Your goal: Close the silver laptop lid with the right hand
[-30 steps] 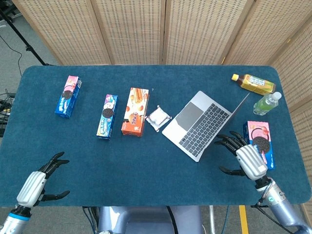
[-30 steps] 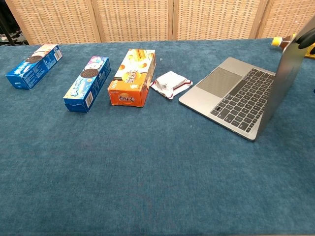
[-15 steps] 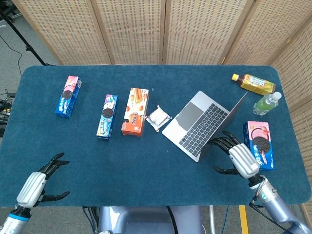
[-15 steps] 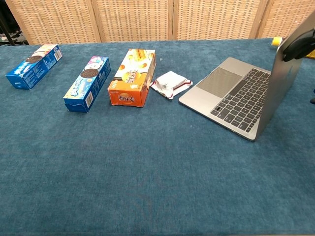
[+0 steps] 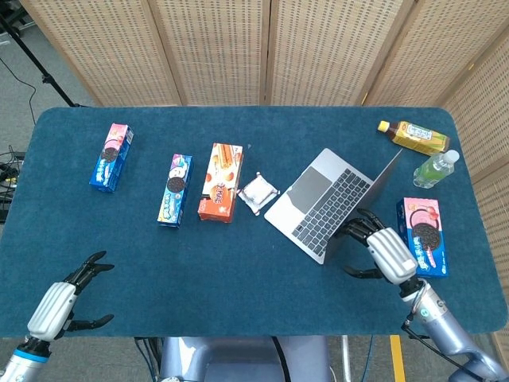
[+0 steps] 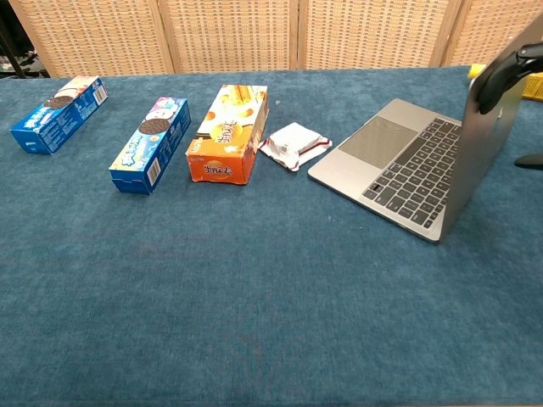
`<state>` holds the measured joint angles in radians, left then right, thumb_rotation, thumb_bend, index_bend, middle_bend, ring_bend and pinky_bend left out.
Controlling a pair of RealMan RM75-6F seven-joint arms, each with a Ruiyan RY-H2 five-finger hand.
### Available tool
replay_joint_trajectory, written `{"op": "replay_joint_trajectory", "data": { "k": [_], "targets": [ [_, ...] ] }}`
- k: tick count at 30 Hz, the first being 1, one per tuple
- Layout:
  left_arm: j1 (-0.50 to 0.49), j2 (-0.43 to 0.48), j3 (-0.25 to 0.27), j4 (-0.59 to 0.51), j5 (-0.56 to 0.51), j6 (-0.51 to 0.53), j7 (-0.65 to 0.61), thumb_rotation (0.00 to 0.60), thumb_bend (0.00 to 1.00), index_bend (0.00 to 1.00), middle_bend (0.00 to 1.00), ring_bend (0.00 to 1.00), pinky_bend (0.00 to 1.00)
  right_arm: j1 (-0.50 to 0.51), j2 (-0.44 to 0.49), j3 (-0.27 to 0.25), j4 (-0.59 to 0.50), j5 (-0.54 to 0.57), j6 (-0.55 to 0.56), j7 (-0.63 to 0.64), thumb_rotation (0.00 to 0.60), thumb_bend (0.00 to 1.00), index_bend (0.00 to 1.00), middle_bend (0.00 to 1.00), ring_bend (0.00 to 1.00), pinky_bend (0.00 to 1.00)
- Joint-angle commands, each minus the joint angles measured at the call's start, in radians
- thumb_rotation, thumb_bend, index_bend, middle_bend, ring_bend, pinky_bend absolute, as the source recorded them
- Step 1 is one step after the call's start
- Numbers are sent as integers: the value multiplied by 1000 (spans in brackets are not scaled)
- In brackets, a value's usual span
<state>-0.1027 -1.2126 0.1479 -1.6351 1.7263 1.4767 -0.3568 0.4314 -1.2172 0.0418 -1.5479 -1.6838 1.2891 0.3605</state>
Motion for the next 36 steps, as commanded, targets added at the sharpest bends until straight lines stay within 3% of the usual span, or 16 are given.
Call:
{"op": "replay_joint_trajectory", "data": {
  "k": [1, 36],
  "targets": [
    [0, -1, 0, 1, 0, -1, 0, 600, 12, 229, 121, 206, 286, 6, -1, 1, -3, 2, -7, -1, 600, 218, 218, 153, 244, 87],
    [-6, -2, 23, 2, 23, -19, 16, 600, 12, 229, 121, 206, 286, 101, -19, 10, -54, 32, -126, -53, 600, 218, 208, 139, 236, 87]
  ]
}}
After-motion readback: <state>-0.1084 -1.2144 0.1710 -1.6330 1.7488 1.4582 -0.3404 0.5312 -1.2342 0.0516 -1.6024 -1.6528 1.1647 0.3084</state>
